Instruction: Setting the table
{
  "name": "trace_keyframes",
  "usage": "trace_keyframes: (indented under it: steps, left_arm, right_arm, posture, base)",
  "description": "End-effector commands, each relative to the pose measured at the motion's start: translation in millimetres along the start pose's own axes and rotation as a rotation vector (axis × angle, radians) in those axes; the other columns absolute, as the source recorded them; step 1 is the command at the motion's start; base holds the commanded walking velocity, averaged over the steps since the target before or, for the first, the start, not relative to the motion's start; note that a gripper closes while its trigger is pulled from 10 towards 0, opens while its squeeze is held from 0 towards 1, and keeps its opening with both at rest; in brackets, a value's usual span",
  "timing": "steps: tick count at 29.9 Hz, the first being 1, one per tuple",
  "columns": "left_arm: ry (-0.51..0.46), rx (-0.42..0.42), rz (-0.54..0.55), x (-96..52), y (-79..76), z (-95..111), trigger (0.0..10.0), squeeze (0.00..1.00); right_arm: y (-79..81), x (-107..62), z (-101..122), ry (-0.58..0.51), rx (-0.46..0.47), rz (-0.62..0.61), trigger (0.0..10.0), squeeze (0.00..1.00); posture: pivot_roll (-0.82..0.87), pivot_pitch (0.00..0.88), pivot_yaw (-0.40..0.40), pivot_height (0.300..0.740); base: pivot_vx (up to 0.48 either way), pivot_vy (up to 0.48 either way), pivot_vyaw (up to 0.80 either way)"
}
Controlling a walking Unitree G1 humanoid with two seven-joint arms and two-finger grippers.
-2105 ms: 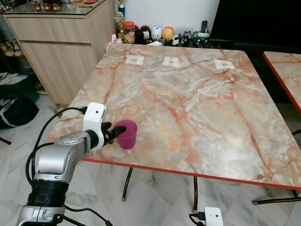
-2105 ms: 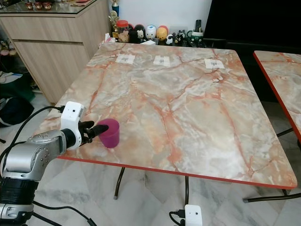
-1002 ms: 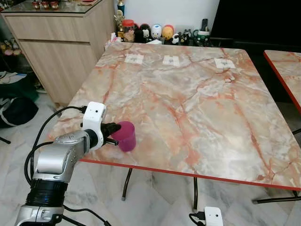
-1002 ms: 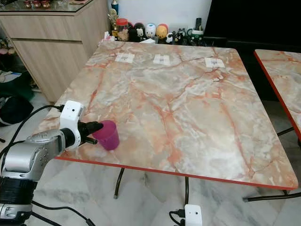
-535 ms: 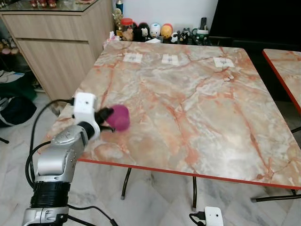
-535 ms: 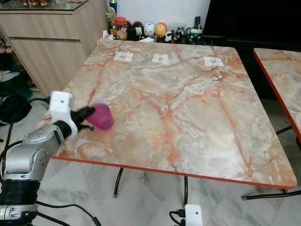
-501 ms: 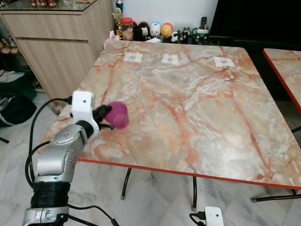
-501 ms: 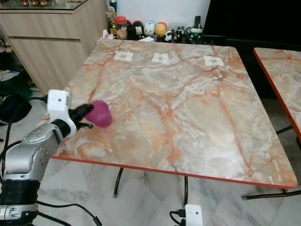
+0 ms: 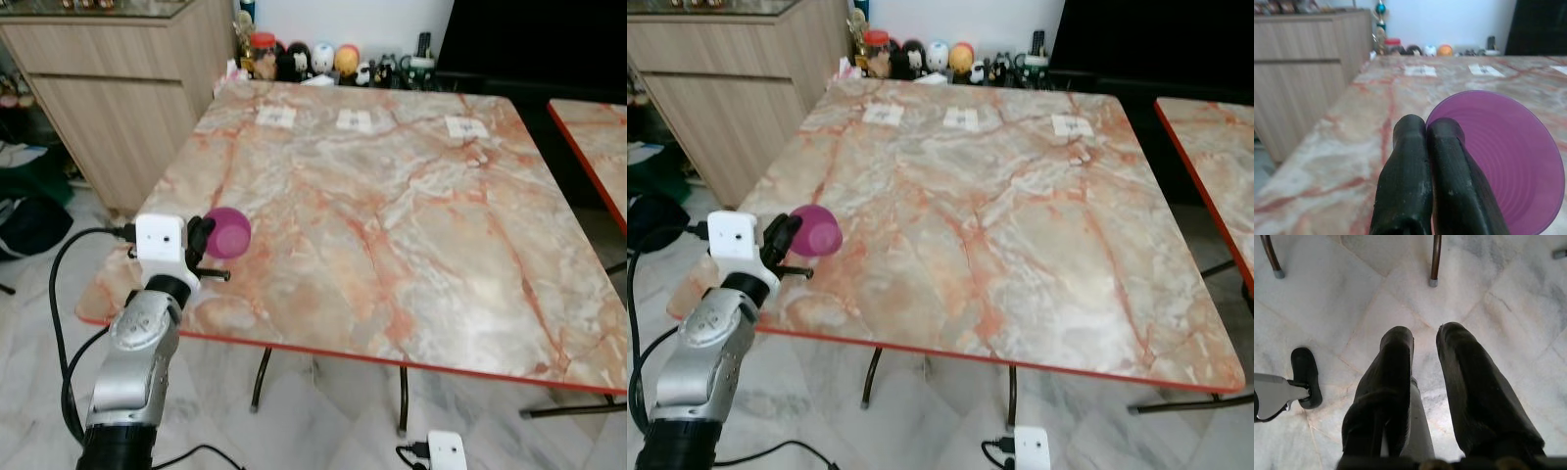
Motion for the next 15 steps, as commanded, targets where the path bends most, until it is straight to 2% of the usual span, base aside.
trace_keyframes:
  steps: [1, 5, 6, 9, 15]
  left_arm:
    - [-0.025, 0.047, 0.019, 2.2, 4.7, 5.4, 10.0, 0.00]
    - [-0.039, 0.064, 0.039, 2.8, 7.6, 5.7, 10.0, 0.00]
    - [-0.042, 0.076, 0.033, 4.4, 5.7, 5.7, 10.0, 0.00]
    - [-0.051, 0.079, 0.025, 5.1, 4.4, 6.0, 10.0, 0.00]
    - [-0.060, 0.089, 0.031, 8.3, 7.4, 8.4, 10.0, 0.00]
  right_arm:
    - [-3.2, -1.6, -7.1, 0.017, 0.027, -0.017, 10.0, 0.00]
    - [-2.3, -1.7, -7.5, 0.017, 0.033, -0.016, 10.0, 0.00]
    - [-1.8, -1.7, -7.8, 0.018, 0.041, -0.014, 10.0, 0.00]
    - [-0.1, -1.9, -9.5, 0.024, 0.081, -0.007, 10.0, 0.00]
    - [0.6, -1.6, -8.3, 0.022, 0.066, -0.006, 10.0, 0.00]
  posture:
    - [0.10, 0.036, -0.049, 0.740]
    - [0.10, 0.024, -0.042, 0.740]
    - [0.10, 0.024, -0.042, 0.740]
    - [0.10, 0.020, -0.037, 0.740]
    - [0.10, 0.025, -0.034, 0.740]
  base:
    - [0.000, 0.000, 0.00]
    - [0.000, 0.000, 0.00]
    - [0.000, -0.480, 0.00]
    - [0.000, -0.480, -0.66]
    - [0.000, -0.480, -0.68]
Point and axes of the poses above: a point about 5 cm out from each wrist's last joint towards the gripper, its own x axis pointing out of the wrist towards the gripper, its own z axis along the axis of the wrist's last joint, y = z × x, the point moved 5 cm from there along x, pointing out of the wrist towards the gripper, and after that the axes turned 11 degrees about x, right-handed, at the moved point
